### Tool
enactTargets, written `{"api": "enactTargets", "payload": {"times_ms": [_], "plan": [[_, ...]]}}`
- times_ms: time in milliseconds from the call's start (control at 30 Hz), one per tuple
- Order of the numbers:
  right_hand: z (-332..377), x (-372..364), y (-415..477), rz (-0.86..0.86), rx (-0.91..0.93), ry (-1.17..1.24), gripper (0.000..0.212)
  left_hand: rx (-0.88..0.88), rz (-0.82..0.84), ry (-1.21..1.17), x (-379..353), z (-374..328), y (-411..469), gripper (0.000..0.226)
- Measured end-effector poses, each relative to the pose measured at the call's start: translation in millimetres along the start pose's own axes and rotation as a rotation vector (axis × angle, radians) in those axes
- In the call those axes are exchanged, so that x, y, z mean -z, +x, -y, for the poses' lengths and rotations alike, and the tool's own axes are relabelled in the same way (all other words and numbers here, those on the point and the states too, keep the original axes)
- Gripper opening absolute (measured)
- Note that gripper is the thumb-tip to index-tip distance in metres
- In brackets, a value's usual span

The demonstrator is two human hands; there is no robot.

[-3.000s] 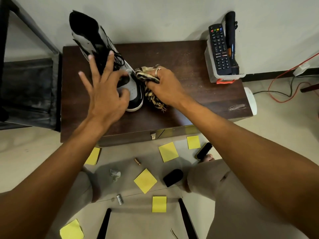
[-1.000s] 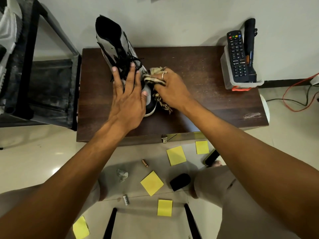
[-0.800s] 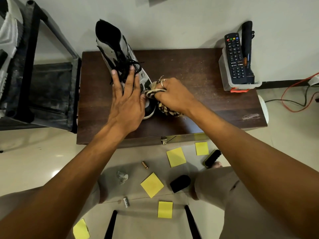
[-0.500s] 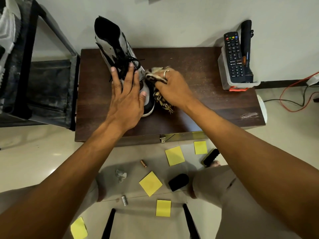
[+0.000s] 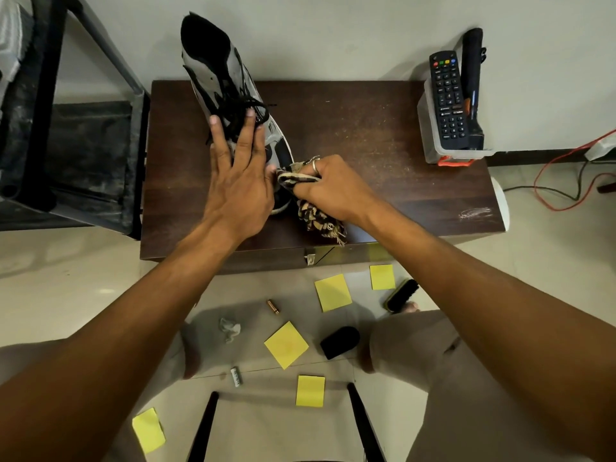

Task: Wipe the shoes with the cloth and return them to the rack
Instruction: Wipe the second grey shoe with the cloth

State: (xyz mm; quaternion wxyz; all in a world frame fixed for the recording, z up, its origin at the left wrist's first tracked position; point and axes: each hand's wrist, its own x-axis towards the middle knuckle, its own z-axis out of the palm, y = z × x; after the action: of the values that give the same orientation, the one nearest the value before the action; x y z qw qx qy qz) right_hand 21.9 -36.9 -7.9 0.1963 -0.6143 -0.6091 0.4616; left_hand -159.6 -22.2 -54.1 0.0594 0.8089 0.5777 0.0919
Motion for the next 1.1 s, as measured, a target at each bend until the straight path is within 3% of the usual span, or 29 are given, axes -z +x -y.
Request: {"api": "enactTargets", "payload": {"times_ms": [167,300,367,467,600,700,833,1000,1100], "plan": [[-3.2,-5.1,-18.0,0.01,-0.039,0.061,0.021,0.034,0.019,-0.032,0.8,-2.5,-1.3,0.062],[1.1,-8.4,-33.9,0.134,0.001,-0.092,0.01,0.051,0.04,-0.062,3.4,-3.7,1.1,0.062],[2.1,-8.2,-28.6,-0.049,0.108,-0.08,0.009,0.039,0.06,-0.123,5.3,-4.0,2.5,0.062],[-4.9,-12.1,-18.9,-0.299,0.322,-0.228,0.033,0.012,0.054,-0.217,12.9,6.1,4.3,0.057],[-15.9,-27.8,-22.6,-0.187,0.458,-0.478,0.042,0.018,0.062,-0.11,27.0,21.4,9.8,0.053],[-18.8,-23.2,-26.5,-0.149,0.512,-0.558,0.036,0.022,0.072,-0.102,28.4,21.0,10.3,0.053],[-29.9,-26.6,-35.0,0.03,0.594,-0.733,0.03,0.029,0.082,-0.112,27.5,22.0,11.9,0.054],[-15.7,-39.0,-29.1,-0.266,0.697,-0.641,0.029,0.012,0.081,-0.101,28.3,25.2,12.4,0.053],[-21.1,-46.9,-33.2,-0.178,0.645,-0.745,0.026,0.018,0.083,-0.113,29.4,24.6,12.2,0.053]]}}
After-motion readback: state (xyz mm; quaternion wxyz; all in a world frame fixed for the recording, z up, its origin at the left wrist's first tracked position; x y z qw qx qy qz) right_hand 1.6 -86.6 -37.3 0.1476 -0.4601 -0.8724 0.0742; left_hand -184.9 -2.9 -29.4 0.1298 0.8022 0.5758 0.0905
